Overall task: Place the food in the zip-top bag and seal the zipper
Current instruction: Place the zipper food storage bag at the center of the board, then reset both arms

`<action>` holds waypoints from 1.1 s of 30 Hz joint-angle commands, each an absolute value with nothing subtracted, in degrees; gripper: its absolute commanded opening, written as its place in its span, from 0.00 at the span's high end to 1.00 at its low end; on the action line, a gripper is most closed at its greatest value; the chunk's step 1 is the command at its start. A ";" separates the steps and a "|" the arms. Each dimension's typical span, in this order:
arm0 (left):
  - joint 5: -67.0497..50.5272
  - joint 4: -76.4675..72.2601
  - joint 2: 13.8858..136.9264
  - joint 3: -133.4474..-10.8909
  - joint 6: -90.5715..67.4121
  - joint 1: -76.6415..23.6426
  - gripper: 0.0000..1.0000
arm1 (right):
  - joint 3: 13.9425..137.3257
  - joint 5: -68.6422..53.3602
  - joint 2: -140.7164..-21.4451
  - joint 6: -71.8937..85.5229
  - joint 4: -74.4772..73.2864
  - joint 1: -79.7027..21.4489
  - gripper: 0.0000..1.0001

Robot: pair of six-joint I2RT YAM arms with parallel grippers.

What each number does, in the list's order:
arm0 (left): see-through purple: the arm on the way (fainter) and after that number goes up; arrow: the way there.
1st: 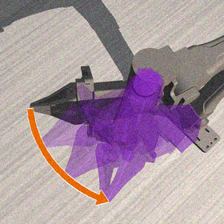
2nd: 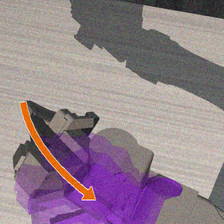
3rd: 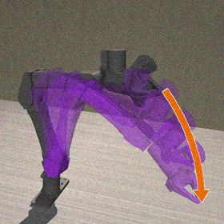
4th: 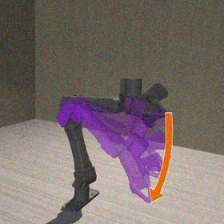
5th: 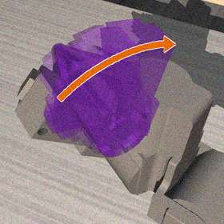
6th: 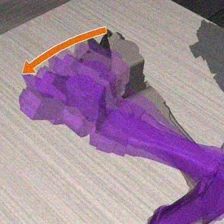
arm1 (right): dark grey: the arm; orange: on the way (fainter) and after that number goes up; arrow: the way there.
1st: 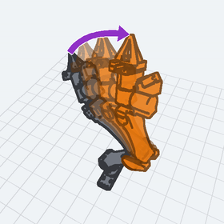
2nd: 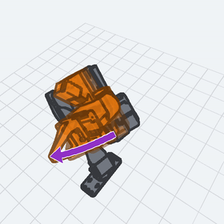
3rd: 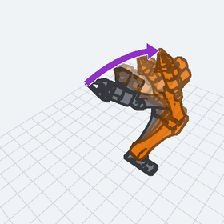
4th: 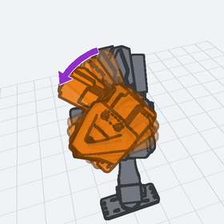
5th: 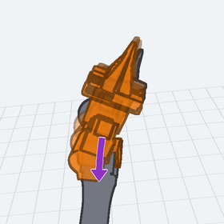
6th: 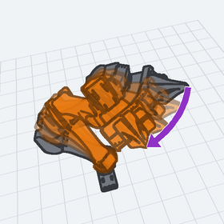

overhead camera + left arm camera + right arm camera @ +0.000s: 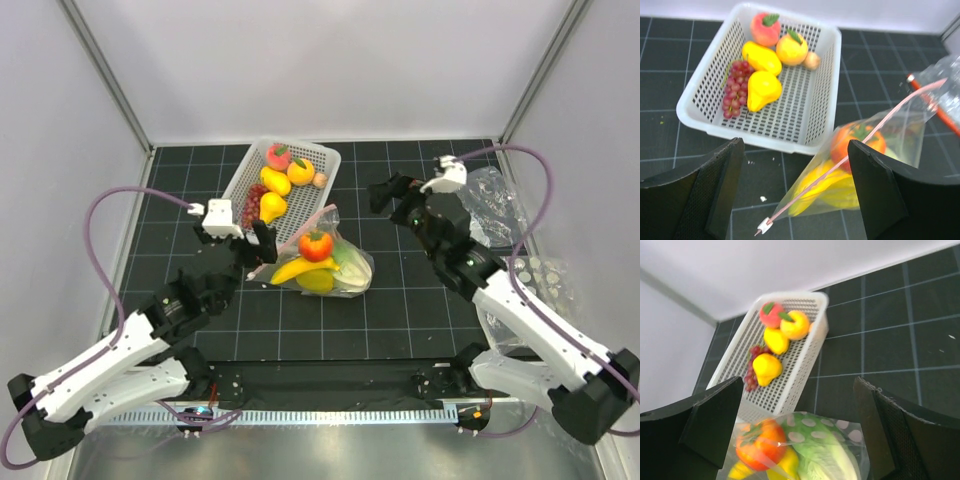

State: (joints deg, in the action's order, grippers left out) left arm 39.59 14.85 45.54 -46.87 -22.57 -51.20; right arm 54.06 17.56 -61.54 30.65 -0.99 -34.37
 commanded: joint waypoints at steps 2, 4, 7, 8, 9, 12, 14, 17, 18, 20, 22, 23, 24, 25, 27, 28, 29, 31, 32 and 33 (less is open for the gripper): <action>40.88 5.11 41.84 -43.00 -24.08 -50.98 0.05 | 51.50 36.27 -56.78 43.04 -9.30 -34.28 0.01; 39.56 0.82 40.70 -41.49 -27.14 -51.06 0.00 | 52.55 38.40 -57.22 46.48 -12.64 -34.19 0.01; 37.18 -3.07 41.22 -39.03 -33.80 -50.98 0.00 | 54.92 42.09 -59.32 51.59 -18.09 -34.28 0.01; 37.09 -2.73 41.66 -39.98 -35.32 -51.06 0.00 | 56.32 42.27 -59.85 52.03 -19.41 -34.28 0.01; 36.39 -1.68 42.97 -41.21 -36.90 -51.06 0.00 | 56.69 42.01 -60.11 52.38 -21.34 -34.28 0.01; 35.51 6.83 44.73 -49.28 -40.25 -51.06 0.00 | 55.73 39.39 -59.16 46.19 -19.53 -34.28 0.01; 36.90 15.44 46.31 -56.38 -38.68 -51.06 0.00 | 53.10 37.63 -56.79 39.93 -16.54 -34.28 0.01; 43.40 23.45 45.80 -60.20 -33.17 -51.06 0.00 | 48.54 35.60 -53.62 37.26 -12.23 -34.28 0.01; 45.33 24.16 44.83 -59.68 -31.83 -51.06 0.00 | 47.82 35.33 -52.92 37.09 -10.56 -34.28 0.01; 50.59 21.29 40.81 -54.10 -29.45 -51.15 0.00 | 47.03 36.82 -51.16 37.09 -10.37 -34.28 0.01; 50.81 14.21 37.54 -46.72 -31.73 -51.33 0.00 | 46.67 39.53 -50.10 37.52 -11.42 -34.19 0.00; 48.63 11.63 34.92 -44.58 -31.38 -51.33 0.00 | 46.41 40.33 -48.97 37.88 -11.69 -34.36 0.01; 49.30 9.95 34.28 -42.82 -32.25 -51.24 0.00 | 46.32 41.04 -48.35 38.23 -12.21 -34.28 0.01; 50.44 8.02 33.84 -41.32 -32.34 -51.24 0.00 | 46.23 41.83 -47.90 38.58 -12.65 -34.28 0.01; 53.52 6.16 33.40 -37.19 -31.03 -51.33 0.00 | 45.97 43.15 -46.33 39.46 -12.92 -34.19 0.01; 54.48 5.28 33.49 -35.00 -29.98 -51.33 0.00 | 45.79 43.15 -45.80 39.38 -12.83 -34.28 0.01; 55.10 4.66 33.49 -33.76 -29.71 -51.24 0.00 | 45.53 43.24 -45.18 39.46 -12.75 -34.28 0.00; 55.28 1.95 32.79 -29.99 -25.25 -51.33 0.00 | 44.91 44.03 -43.16 39.64 -12.48 -34.28 0.01; 56.24 0.72 32.17 -29.36 -24.79 -51.24 0.00 | 43.96 45.08 -42.46 39.90 -12.22 -34.28 0.01; 55.03 1.75 29.73 -29.70 -25.22 -51.33 0.00 | 43.42 45.35 -40.54 39.82 -11.78 -34.28 0.01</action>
